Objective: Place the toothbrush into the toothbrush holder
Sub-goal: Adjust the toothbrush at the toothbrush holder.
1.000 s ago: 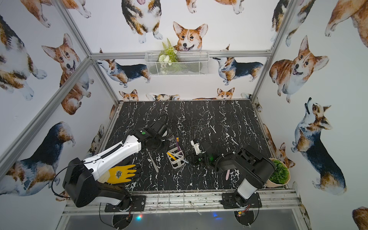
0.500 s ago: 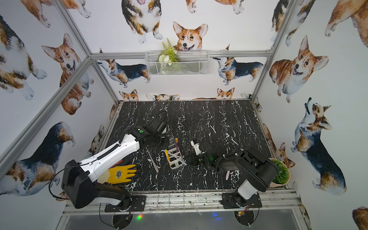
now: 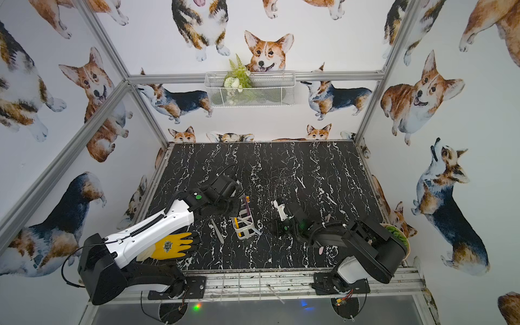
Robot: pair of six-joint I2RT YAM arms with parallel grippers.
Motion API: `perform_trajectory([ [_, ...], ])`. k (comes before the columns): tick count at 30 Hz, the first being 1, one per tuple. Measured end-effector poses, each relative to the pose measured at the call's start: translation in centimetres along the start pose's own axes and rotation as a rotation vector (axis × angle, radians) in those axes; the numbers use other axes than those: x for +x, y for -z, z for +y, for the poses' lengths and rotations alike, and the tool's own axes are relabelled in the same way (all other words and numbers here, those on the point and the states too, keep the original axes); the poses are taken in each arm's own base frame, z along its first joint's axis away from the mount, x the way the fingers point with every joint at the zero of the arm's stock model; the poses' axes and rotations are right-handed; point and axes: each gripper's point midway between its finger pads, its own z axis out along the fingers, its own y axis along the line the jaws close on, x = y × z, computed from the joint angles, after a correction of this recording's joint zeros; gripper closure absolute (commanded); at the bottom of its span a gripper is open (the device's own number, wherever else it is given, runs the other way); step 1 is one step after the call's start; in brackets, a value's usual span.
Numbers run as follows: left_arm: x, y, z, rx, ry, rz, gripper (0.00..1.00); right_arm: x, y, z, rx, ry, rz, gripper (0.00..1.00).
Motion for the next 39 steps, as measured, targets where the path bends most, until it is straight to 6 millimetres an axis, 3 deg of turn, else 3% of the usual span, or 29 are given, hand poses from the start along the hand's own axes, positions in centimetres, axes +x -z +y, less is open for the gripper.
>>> perform_trajectory([
  [12,-0.4,2.5,-2.6,-0.043,-0.105,-0.202,0.87,0.7,-0.2,0.4,0.018,0.024,0.008,0.42],
  [21,1.0,2.1,-2.3,-0.083,-0.152,-0.28,0.86,1.0,-0.5,0.6,0.024,0.035,0.008,0.42],
  [33,1.6,3.1,-3.0,-0.082,-0.184,-0.36,0.51,1.1,-0.5,0.7,0.031,0.042,0.004,0.41],
  [39,1.6,4.2,-3.4,-0.055,-0.181,-0.372,0.38,1.1,-0.5,0.6,0.035,0.042,0.003,0.41],
])
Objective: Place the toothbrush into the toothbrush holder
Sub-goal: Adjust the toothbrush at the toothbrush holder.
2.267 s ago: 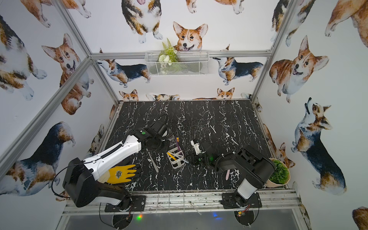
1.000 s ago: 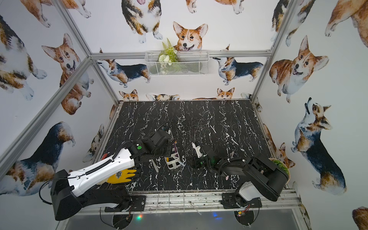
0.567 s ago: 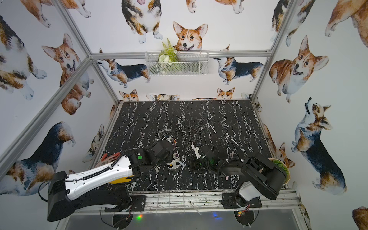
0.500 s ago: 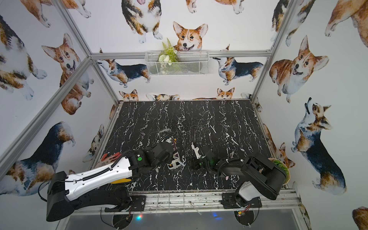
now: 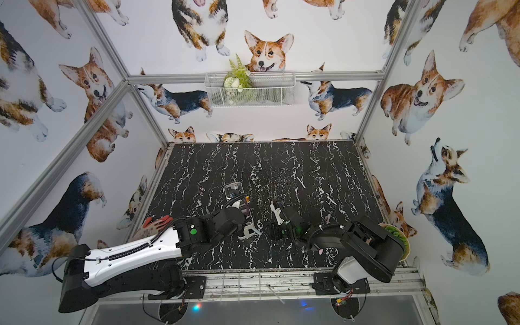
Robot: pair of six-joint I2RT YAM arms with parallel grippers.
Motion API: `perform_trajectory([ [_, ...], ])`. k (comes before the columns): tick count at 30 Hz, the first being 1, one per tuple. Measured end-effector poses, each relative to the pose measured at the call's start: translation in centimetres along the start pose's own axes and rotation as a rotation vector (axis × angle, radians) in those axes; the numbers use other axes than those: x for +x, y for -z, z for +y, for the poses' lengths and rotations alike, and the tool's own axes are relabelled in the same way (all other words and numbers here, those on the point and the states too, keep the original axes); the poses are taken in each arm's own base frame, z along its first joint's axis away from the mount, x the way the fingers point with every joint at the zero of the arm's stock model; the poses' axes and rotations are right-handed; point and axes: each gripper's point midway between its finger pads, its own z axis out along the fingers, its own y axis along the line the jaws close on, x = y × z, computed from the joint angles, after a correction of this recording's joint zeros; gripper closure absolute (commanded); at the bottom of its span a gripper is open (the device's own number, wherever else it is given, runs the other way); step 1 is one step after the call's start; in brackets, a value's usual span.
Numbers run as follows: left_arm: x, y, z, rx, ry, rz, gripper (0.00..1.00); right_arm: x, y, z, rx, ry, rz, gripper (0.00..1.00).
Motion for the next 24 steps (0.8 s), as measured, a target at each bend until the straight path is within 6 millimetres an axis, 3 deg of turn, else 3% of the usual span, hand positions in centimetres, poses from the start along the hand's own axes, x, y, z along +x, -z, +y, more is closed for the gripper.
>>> perform_trajectory([
  [13,-3.0,3.4,1.5,0.001,0.028,-0.04,0.29,-0.2,-0.2,0.0,0.002,0.002,-0.008,0.41],
  [17,-3.7,2.3,5.2,-0.086,0.081,0.04,0.3,-0.2,-0.1,0.0,0.002,0.002,-0.007,0.41],
  [20,-3.1,1.1,7.9,-0.102,0.141,0.137,0.3,-0.2,-0.1,0.0,0.002,0.002,-0.007,0.41],
  [24,-1.8,-0.2,8.9,-0.048,0.195,0.27,0.3,-0.2,-0.1,0.0,0.003,0.002,-0.006,0.41],
])
